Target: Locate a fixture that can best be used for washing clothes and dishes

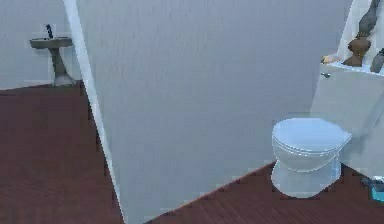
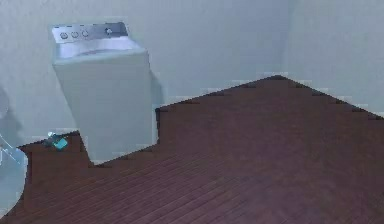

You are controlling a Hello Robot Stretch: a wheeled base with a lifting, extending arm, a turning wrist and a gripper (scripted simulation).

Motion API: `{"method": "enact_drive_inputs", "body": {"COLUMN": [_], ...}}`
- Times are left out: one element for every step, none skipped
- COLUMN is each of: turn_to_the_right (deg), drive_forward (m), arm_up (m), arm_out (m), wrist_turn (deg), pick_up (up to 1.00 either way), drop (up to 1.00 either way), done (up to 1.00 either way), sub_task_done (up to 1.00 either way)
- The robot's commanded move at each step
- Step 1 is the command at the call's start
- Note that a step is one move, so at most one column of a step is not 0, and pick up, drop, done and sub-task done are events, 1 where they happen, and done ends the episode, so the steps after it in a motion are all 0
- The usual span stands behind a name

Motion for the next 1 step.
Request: {"method": "enact_drive_inputs", "body": {"turn_to_the_right": [-45.0], "drive_forward": [0.0], "arm_up": [0.0], "arm_out": [0.0], "wrist_turn": [0.0], "pick_up": [0.0], "drop": [0.0], "done": [0.0], "sub_task_done": [0.0]}}
